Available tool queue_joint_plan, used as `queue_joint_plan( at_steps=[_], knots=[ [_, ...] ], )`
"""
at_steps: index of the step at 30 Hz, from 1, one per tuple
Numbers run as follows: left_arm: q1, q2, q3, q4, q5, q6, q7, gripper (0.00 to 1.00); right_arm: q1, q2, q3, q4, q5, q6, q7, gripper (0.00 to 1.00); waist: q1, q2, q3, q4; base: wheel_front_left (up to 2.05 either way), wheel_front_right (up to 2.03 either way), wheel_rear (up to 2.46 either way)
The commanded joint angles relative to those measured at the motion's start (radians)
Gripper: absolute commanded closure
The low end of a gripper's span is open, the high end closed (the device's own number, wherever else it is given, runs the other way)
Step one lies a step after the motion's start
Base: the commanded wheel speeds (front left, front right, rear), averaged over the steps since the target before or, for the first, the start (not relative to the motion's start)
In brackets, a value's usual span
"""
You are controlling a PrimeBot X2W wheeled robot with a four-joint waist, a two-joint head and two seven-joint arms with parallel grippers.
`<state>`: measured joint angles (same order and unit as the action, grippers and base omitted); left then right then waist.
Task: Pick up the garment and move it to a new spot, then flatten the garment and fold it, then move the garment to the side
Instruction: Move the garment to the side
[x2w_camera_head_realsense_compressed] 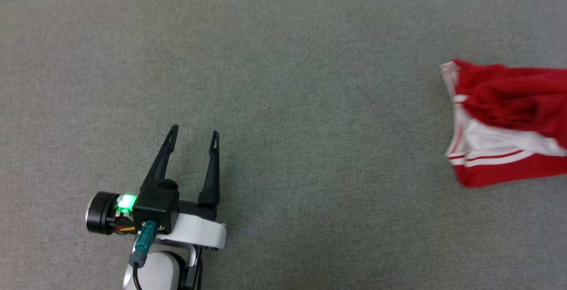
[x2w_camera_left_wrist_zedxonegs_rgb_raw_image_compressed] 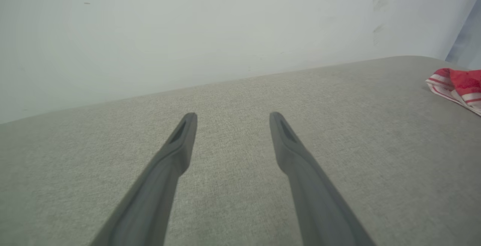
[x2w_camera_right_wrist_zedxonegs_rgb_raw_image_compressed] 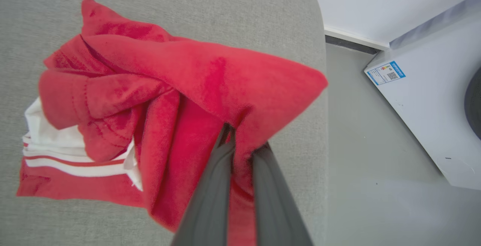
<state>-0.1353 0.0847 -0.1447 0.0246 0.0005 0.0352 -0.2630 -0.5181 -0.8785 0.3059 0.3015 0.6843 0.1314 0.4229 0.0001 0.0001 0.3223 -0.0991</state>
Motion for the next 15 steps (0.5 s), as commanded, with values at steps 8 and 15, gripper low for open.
queue_joint_plan(
  at_steps=[8,15],
  knots=[
    [-0.077,0.006,-0.016,-0.033,0.009,-0.001,-0.002,0.00,-0.093,-0.084,-0.094,0.196,-0.043,-0.002,-0.026,1.00,-0.0001,-0.0001,0.143,0.060,0.00,0.00,0.00],
    [-0.098,0.014,-0.027,-0.041,0.011,0.003,-0.002,0.00,-0.154,-0.082,-0.161,0.328,-0.102,-0.002,-0.053,1.00,-0.0001,-0.0001,0.175,0.085,0.00,0.00,0.00]
  ],
)
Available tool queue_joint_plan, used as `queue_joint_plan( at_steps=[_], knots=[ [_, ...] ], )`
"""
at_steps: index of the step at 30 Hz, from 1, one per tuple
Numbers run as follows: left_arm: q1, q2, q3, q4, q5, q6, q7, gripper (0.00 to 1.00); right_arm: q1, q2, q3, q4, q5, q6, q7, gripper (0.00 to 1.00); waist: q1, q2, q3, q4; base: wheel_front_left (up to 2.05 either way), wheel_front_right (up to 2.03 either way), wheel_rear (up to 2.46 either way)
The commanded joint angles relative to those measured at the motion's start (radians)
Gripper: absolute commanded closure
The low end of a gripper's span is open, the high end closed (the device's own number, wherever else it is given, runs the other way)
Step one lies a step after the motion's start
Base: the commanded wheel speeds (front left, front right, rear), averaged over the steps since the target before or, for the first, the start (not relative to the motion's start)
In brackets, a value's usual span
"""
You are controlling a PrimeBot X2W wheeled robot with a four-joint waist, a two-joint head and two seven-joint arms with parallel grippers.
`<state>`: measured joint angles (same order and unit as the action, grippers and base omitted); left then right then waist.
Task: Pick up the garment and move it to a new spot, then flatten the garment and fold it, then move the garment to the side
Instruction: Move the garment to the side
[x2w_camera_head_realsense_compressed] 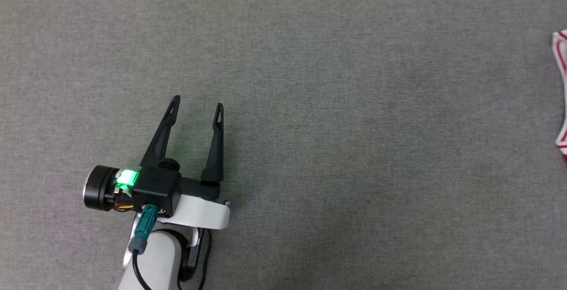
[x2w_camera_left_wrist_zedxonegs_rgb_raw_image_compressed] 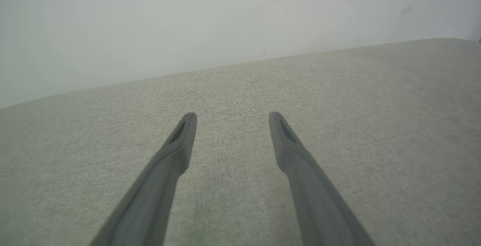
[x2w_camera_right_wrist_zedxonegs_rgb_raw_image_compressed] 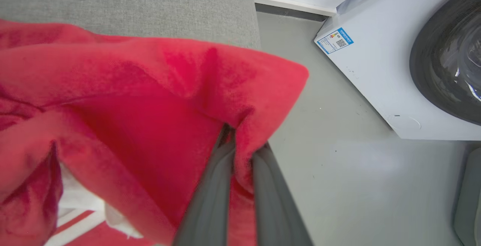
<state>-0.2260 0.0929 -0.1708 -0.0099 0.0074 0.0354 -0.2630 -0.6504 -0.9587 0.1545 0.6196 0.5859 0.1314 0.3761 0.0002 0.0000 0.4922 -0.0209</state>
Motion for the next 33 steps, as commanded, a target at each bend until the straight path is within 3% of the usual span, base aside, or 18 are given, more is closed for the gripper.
queue_joint_plan(
  at_steps=[1,5,6,14,21,27,33],
  knots=[
    [-0.006,0.007,-0.001,-0.008,0.003,0.004,-0.002,0.00,-0.025,0.001,-0.013,0.023,-0.013,-0.002,-0.010,1.00,-0.0002,0.0000,0.005,0.009,0.00,0.00,0.00],
    [0.010,0.011,-0.001,-0.007,-0.003,0.011,-0.002,0.00,-0.034,0.019,-0.035,0.072,-0.051,-0.002,-0.040,1.00,-0.0002,0.0000,-0.011,0.010,0.00,0.00,0.00],
    [0.017,0.011,-0.001,-0.006,-0.005,0.012,-0.002,0.00,-0.032,0.032,-0.038,0.083,-0.053,-0.002,-0.040,0.01,-0.0002,0.0000,-0.019,0.009,0.00,0.00,0.00],
    [0.065,0.011,-0.005,0.008,-0.011,0.027,-0.002,0.00,-0.005,0.098,-0.117,0.125,-0.140,-0.002,-0.178,0.00,-0.0002,0.0000,-0.134,-0.003,0.00,0.00,0.00],
    [0.129,0.011,0.002,0.017,-0.026,0.043,-0.002,0.00,0.054,0.183,-0.199,0.017,-0.257,-0.002,-0.372,0.00,-0.0002,0.0000,-0.245,-0.008,0.00,0.00,0.00],
    [0.180,0.010,0.009,0.025,-0.037,0.052,-0.002,0.00,0.144,0.332,-0.280,-0.174,-0.363,-0.002,-0.495,0.00,-0.0002,0.0000,-0.316,0.006,0.00,0.00,0.00],
    [0.212,0.016,0.022,0.035,-0.045,0.051,-0.002,0.00,0.264,0.527,-0.328,-0.411,-0.446,-0.002,-0.563,0.00,-0.0002,0.0000,-0.373,0.036,0.00,0.00,0.00]
  ],
)
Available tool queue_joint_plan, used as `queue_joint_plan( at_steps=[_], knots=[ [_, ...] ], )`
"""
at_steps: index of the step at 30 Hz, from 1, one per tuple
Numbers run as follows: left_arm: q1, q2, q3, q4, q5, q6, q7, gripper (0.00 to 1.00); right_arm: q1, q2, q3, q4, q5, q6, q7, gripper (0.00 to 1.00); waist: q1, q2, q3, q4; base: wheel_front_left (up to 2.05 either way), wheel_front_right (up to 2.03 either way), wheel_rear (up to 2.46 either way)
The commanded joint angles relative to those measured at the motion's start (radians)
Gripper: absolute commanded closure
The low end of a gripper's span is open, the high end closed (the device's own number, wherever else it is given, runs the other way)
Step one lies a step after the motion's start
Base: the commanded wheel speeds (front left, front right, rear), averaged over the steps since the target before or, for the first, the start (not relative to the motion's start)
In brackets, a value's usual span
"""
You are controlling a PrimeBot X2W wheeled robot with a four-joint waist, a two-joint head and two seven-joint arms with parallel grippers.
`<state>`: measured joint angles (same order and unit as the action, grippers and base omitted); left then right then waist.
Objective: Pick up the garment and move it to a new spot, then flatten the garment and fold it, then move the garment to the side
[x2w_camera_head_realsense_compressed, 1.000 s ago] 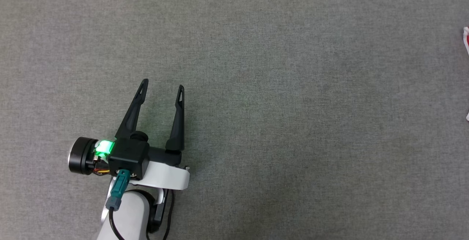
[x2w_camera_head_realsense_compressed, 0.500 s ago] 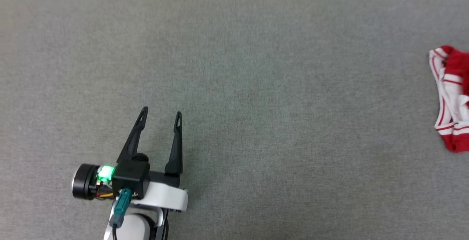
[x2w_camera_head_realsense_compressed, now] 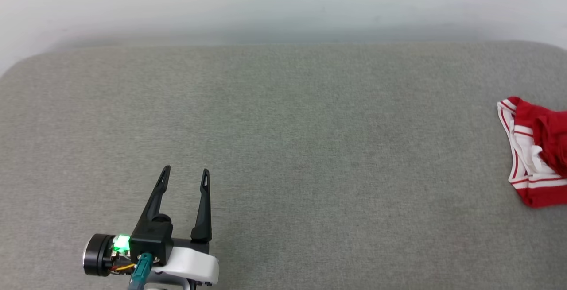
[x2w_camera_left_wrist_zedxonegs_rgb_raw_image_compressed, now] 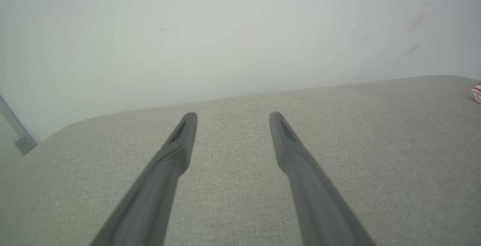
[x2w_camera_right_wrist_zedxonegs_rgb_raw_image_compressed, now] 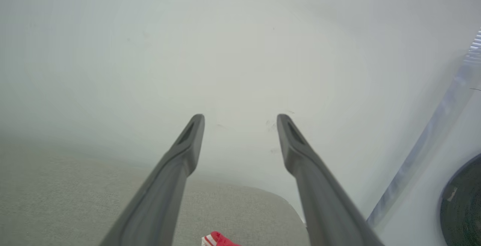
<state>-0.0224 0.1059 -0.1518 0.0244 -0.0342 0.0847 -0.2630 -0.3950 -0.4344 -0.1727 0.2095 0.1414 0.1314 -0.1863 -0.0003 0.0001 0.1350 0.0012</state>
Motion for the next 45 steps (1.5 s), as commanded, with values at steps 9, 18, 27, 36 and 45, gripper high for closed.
queue_joint_plan(
  at_steps=[9,18,27,36,45],
  knots=[
    [0.036,0.006,0.010,0.019,-0.006,-0.003,-0.002,0.00,0.165,0.174,0.041,-0.191,-0.055,-0.002,-0.053,0.00,0.0003,-0.0001,-0.062,0.050,0.00,0.00,0.00],
    [0.062,0.003,0.011,0.032,-0.007,-0.003,-0.002,0.00,0.359,0.312,0.105,-0.211,-0.031,-0.002,-0.068,0.00,0.0003,-0.0001,-0.105,0.061,0.00,0.00,0.00],
    [0.082,0.005,0.020,0.024,-0.014,-0.009,-0.002,0.00,0.457,0.355,0.089,-0.194,-0.013,-0.002,-0.074,0.00,0.0003,-0.0001,-0.140,0.063,0.00,0.00,0.00],
    [0.102,0.000,0.032,0.007,-0.028,-0.028,-0.002,0.00,0.507,0.374,0.088,-0.185,-0.007,-0.002,-0.077,0.00,0.0003,-0.0001,-0.154,0.061,0.00,0.00,0.00],
    [0.116,-0.004,0.040,0.001,-0.029,-0.039,-0.002,0.00,0.530,0.384,0.094,-0.174,0.005,-0.001,-0.078,0.00,0.0003,-0.0001,-0.158,0.061,0.00,0.00,0.00]
  ],
)
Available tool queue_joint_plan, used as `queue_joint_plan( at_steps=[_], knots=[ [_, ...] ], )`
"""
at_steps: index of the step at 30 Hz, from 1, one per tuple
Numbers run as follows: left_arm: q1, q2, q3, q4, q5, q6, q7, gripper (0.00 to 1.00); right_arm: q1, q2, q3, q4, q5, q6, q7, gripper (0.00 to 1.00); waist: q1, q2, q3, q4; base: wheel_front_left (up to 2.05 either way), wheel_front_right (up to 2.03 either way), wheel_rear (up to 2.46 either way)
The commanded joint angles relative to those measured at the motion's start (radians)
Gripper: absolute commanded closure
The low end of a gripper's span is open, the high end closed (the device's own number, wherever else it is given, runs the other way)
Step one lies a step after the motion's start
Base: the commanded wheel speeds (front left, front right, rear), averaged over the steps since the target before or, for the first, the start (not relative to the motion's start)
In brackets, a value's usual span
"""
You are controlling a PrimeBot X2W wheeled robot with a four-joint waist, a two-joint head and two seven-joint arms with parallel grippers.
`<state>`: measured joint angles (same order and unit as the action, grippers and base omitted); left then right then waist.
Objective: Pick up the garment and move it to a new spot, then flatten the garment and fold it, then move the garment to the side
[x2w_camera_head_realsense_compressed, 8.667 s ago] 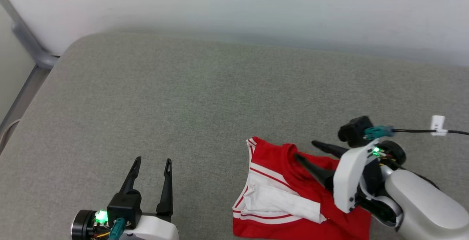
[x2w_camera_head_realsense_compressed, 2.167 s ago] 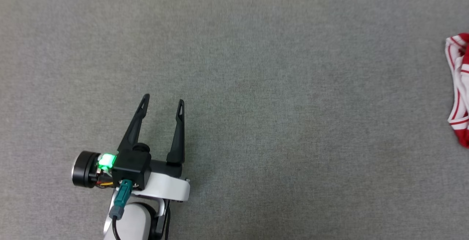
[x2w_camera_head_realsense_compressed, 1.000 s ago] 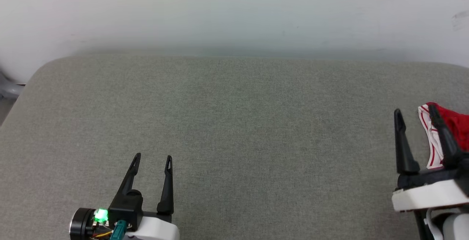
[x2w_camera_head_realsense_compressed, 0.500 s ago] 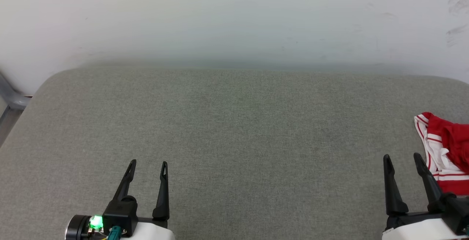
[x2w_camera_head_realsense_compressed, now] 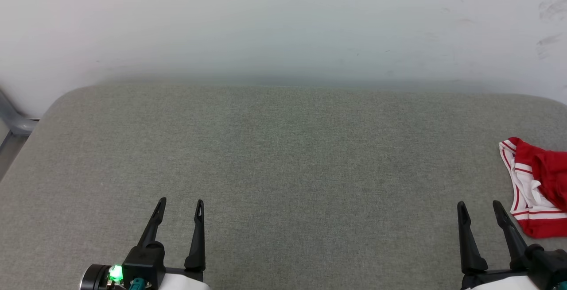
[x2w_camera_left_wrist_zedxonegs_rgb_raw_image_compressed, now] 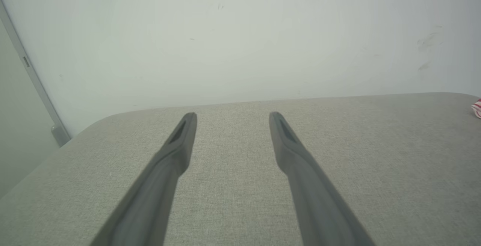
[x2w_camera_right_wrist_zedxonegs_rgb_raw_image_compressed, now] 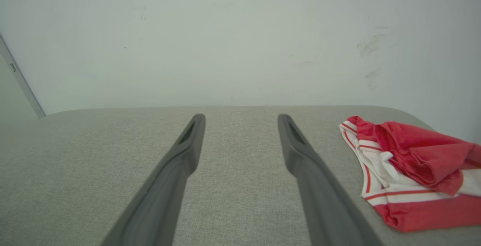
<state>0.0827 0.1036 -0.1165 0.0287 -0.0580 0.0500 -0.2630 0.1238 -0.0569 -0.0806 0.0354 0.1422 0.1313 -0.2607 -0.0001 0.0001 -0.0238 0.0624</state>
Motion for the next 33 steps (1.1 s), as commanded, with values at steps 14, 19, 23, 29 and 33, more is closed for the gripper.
queue_joint_plan(
  at_steps=[14,19,23,29,33],
  knots=[
    [0.015,-0.014,0.005,0.025,-0.005,-0.012,0.001,1.00,0.006,0.003,0.005,0.025,0.004,0.000,0.002,1.00,0.0002,-0.0001,0.004,-0.001,0.00,0.00,0.00],
    [0.006,-0.015,0.014,0.034,-0.111,-0.022,0.021,1.00,-0.009,0.003,0.004,0.039,0.101,0.000,0.026,1.00,0.0002,-0.0001,0.005,-0.003,0.00,0.00,0.00],
    [-0.006,-0.013,0.023,0.046,-0.198,-0.031,0.039,1.00,-0.023,0.002,0.003,0.049,0.181,0.000,0.045,1.00,0.0002,-0.0001,0.006,-0.005,0.00,0.00,0.00],
    [-0.025,-0.012,0.035,0.063,-0.319,-0.044,0.063,1.00,-0.042,0.002,0.000,0.062,0.292,0.000,0.073,1.00,0.0002,-0.0001,0.007,-0.008,0.00,0.00,0.00],
    [-0.035,-0.012,0.043,0.074,-0.394,-0.053,0.079,1.00,-0.054,0.001,-0.001,0.071,0.362,0.000,0.090,1.00,0.0002,-0.0001,0.007,-0.010,0.00,0.00,0.00]
  ],
)
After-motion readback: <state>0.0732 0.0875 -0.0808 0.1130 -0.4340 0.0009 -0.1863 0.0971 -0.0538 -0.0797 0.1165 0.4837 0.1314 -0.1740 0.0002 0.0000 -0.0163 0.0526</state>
